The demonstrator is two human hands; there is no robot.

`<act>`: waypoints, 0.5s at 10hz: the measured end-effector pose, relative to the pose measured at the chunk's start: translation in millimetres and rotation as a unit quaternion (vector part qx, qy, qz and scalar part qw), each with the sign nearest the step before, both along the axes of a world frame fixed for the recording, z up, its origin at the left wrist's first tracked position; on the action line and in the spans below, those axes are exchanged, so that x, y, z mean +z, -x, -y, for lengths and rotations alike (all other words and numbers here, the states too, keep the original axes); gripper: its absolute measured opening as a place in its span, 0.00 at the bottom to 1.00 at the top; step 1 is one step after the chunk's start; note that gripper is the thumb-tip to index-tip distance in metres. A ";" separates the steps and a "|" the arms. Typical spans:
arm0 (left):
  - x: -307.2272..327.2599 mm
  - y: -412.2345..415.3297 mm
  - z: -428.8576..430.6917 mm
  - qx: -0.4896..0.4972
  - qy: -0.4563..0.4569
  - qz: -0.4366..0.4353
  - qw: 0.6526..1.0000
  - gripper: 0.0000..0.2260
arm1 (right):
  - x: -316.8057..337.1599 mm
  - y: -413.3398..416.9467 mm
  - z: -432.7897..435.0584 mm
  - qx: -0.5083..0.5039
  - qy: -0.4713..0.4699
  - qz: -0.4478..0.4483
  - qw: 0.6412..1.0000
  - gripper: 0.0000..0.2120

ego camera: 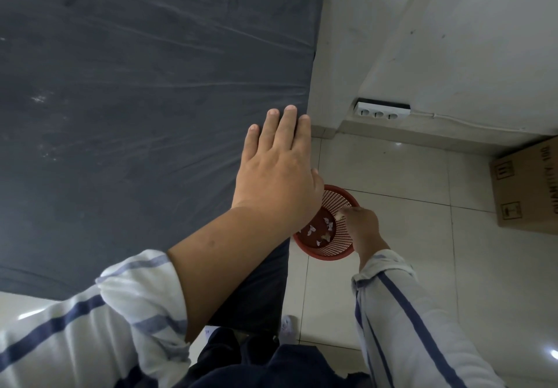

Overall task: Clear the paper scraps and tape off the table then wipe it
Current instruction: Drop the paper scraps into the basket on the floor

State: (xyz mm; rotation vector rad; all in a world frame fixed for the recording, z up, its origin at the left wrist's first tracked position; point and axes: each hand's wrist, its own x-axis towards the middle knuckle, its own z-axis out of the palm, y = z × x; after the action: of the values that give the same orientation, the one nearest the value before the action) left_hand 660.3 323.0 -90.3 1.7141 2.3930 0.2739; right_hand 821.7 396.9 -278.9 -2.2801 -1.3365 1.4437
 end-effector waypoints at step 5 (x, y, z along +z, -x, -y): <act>-2.5 -0.4 -0.4 0.001 -0.007 -0.005 1.000 0.31 | -3.9 -0.8 -1.5 0.110 -0.011 0.130 0.985 0.17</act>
State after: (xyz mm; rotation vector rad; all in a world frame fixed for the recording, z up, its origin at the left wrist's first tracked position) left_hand 660.7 323.4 -92.8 1.7233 2.4068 0.2839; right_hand 822.5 398.5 -282.8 -2.4370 -1.7172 1.2094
